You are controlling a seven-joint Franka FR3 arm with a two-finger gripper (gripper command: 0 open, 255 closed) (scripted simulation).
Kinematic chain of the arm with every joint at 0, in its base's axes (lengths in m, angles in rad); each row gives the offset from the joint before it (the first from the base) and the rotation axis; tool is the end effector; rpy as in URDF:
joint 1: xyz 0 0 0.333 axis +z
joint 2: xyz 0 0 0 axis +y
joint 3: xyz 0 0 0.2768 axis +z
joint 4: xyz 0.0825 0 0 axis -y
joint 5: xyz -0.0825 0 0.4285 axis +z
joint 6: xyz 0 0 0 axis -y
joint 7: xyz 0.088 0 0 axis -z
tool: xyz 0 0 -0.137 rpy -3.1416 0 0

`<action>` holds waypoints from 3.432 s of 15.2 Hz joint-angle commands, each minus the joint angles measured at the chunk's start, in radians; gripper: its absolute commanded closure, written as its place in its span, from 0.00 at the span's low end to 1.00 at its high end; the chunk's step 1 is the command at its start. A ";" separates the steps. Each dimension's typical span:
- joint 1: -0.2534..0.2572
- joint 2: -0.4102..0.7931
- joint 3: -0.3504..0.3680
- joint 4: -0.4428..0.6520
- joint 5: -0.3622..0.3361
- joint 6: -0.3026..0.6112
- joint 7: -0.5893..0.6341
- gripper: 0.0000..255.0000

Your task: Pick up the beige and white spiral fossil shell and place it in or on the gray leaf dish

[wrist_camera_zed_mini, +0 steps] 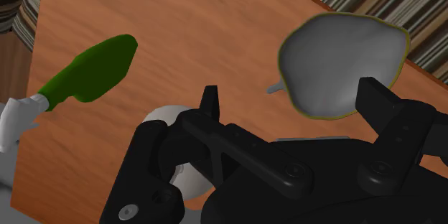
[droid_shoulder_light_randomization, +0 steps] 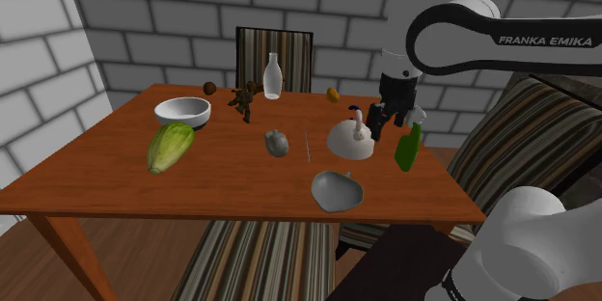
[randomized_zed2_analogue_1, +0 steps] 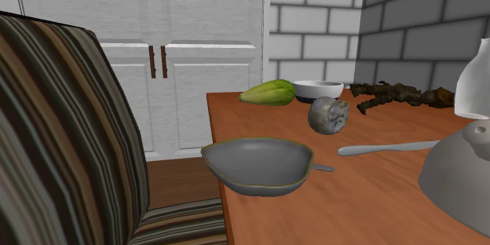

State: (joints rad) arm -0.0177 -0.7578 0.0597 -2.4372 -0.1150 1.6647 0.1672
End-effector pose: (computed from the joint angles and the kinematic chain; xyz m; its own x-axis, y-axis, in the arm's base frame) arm 0.3909 0.0017 0.4890 0.9916 -0.1290 0.0093 -0.1289 -0.9794 0.1553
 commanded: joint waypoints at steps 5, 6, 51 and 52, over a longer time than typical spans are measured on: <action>-0.006 0.163 0.016 0.060 0.016 0.091 0.046 0.00; -0.008 0.204 0.019 0.078 0.019 0.111 0.057 0.00; 0.000 1.320 0.042 0.971 0.031 0.273 0.261 1.00; 0.000 1.320 0.042 0.971 0.031 0.274 0.261 1.00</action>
State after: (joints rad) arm -0.0183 0.5587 0.1009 -1.4668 -0.0845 1.9379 0.4287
